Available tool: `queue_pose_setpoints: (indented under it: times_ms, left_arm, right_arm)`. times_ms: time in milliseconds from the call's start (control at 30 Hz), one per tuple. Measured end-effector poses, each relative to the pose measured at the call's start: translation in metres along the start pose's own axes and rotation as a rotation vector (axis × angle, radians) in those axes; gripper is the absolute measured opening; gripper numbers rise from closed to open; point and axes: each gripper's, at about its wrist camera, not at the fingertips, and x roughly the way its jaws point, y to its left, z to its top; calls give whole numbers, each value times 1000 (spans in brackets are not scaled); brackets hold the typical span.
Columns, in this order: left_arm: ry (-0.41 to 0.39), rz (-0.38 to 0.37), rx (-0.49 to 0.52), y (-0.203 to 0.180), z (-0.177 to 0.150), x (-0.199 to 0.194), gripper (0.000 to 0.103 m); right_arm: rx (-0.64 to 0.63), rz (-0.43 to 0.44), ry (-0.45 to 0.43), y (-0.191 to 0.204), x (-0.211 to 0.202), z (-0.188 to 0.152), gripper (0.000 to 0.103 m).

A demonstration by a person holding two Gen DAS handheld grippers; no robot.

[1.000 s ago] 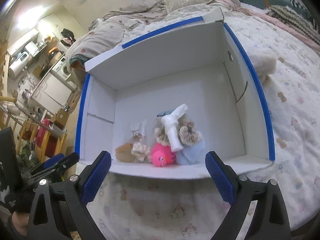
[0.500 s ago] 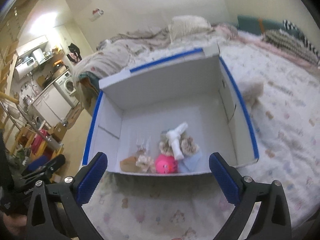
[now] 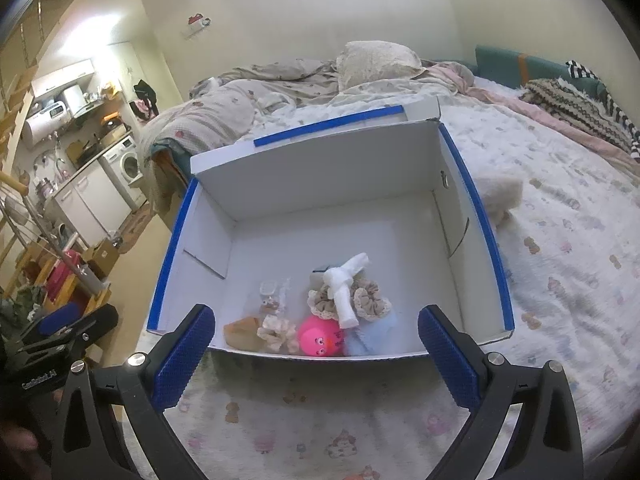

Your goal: Organize soft objects

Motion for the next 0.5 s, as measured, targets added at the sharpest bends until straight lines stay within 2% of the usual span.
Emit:
queue_pose_setpoints:
  times_ms: [500]
  left_arm:
    - [5,-8,5,-2,-2,0,103]
  right_arm:
    - [-12,-15,5,0,1,-1,103]
